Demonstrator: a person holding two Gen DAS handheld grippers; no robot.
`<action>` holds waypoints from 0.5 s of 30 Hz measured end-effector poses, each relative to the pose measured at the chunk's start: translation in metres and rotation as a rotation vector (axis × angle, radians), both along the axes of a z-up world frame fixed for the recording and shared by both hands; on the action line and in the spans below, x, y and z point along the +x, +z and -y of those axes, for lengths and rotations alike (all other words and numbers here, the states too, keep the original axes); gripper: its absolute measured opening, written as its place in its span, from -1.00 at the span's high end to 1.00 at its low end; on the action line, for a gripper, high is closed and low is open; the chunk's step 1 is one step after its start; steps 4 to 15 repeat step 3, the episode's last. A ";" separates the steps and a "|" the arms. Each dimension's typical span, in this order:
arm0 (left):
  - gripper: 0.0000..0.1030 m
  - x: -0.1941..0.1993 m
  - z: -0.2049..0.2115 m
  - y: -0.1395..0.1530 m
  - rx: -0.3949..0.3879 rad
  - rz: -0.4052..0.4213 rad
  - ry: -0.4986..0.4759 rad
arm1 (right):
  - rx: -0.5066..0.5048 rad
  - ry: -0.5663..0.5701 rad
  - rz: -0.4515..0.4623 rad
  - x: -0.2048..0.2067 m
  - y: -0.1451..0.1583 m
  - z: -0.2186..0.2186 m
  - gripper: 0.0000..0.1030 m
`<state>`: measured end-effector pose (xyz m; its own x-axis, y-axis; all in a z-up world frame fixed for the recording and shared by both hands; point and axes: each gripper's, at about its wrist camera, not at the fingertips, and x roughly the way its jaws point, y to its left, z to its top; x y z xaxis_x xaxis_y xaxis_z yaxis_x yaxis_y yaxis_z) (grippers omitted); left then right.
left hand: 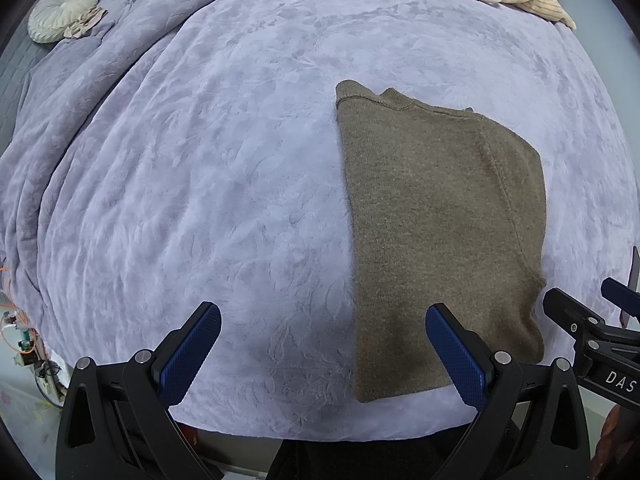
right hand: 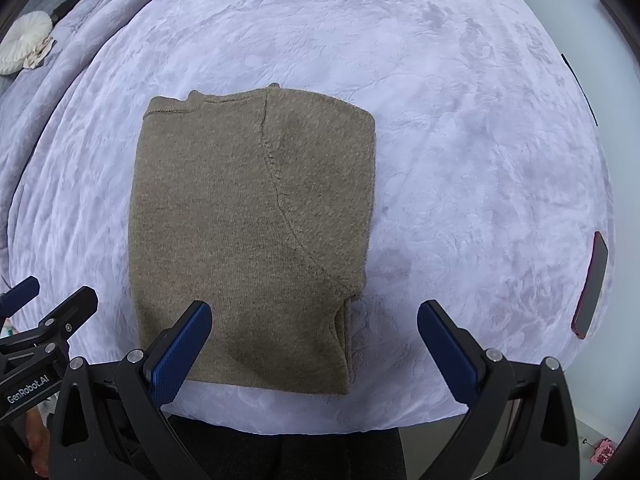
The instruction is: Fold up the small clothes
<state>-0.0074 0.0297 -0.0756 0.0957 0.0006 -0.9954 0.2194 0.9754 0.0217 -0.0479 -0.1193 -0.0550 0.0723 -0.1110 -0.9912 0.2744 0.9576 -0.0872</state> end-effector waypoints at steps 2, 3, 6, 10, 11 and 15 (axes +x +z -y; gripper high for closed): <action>-0.99 -0.001 0.001 0.001 -0.001 0.003 -0.006 | 0.000 -0.001 0.000 0.000 0.000 0.000 -0.99; -0.99 -0.001 0.002 0.001 -0.003 0.004 -0.007 | 0.000 -0.001 0.000 0.000 0.000 0.000 -0.99; -0.99 -0.001 0.002 0.001 -0.003 0.004 -0.007 | 0.000 -0.001 0.000 0.000 0.000 0.000 -0.99; -0.99 -0.001 0.002 0.001 -0.003 0.004 -0.007 | 0.000 -0.001 0.000 0.000 0.000 0.000 -0.99; -0.99 -0.001 0.002 0.001 -0.003 0.004 -0.007 | 0.000 -0.001 0.000 0.000 0.000 0.000 -0.99; -0.99 -0.001 0.002 0.001 -0.003 0.004 -0.007 | 0.000 -0.001 0.000 0.000 0.000 0.000 -0.99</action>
